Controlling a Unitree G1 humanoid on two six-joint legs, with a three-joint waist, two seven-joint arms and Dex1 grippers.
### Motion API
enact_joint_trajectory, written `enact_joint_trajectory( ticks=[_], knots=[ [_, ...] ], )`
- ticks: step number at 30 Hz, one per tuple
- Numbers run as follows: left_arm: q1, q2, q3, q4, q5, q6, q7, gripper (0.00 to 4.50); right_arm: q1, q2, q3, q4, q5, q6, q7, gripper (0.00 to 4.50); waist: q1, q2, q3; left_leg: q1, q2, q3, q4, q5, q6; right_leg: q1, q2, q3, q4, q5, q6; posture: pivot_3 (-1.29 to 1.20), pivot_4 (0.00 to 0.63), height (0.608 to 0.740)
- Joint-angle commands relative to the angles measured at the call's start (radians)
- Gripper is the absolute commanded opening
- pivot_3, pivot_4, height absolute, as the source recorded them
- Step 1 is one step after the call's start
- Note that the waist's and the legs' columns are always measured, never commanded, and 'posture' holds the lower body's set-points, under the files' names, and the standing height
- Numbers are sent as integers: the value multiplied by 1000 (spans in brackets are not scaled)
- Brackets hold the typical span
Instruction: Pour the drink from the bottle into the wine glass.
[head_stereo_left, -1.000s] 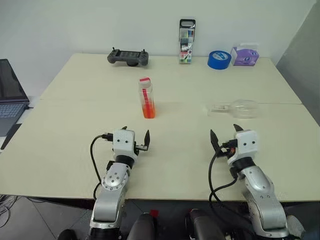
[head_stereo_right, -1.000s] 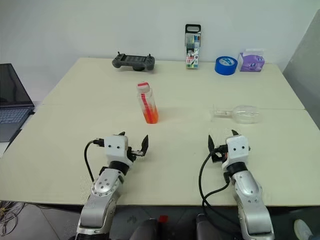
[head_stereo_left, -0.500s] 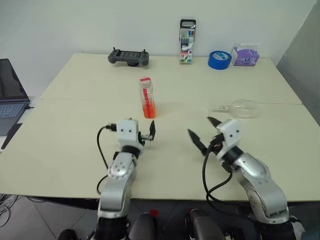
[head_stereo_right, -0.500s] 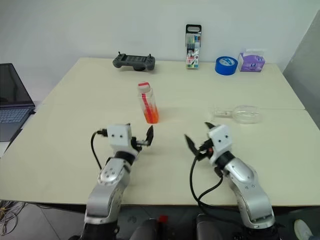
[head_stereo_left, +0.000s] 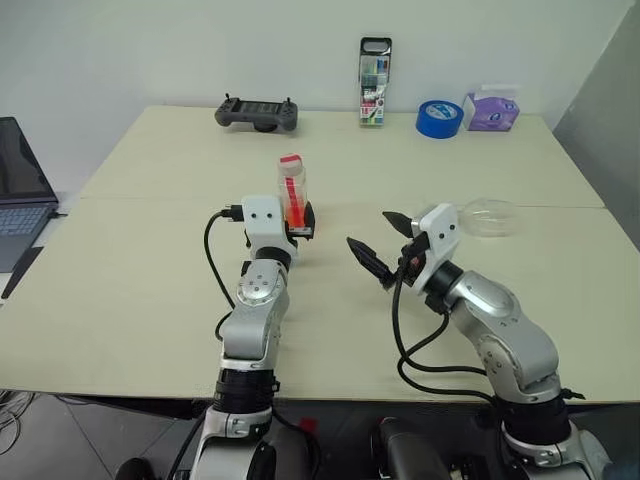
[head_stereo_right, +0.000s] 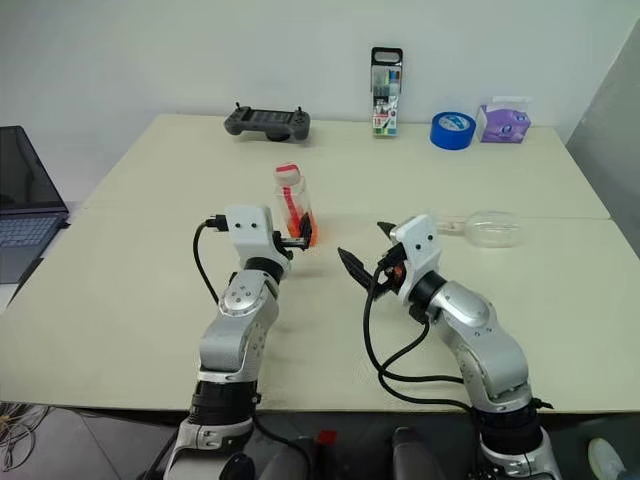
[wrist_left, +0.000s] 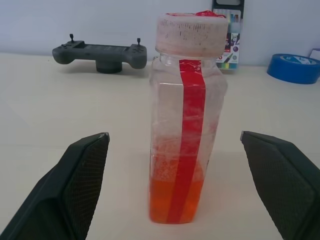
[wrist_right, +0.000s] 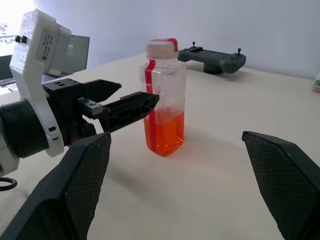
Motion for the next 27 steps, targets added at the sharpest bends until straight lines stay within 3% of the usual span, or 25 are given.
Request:
enact_joint_trajectory(
  ticks=[1,17,27],
  knots=[
    [-64,2,-2,56,4,-66,-8,4486,-38,-4,-28,-10,16,0,-7,4500,0,0,0,0,0,0,0,0,0,0,0,0,0,0,1,0,150,740],
    [-310,37,31,454,14,-278,0,4486,-45,-4,-55,1,20,13,-23,4500,0,0,0,0,0,0,0,0,0,-1,0,0,0,1,-1,0,150,740],
    [-344,39,29,527,15,-326,5,4486,-36,-4,-50,-13,25,24,-27,4500,0,0,0,0,0,0,-1,0,0,-1,0,0,0,1,-1,0,150,740]
  ],
)
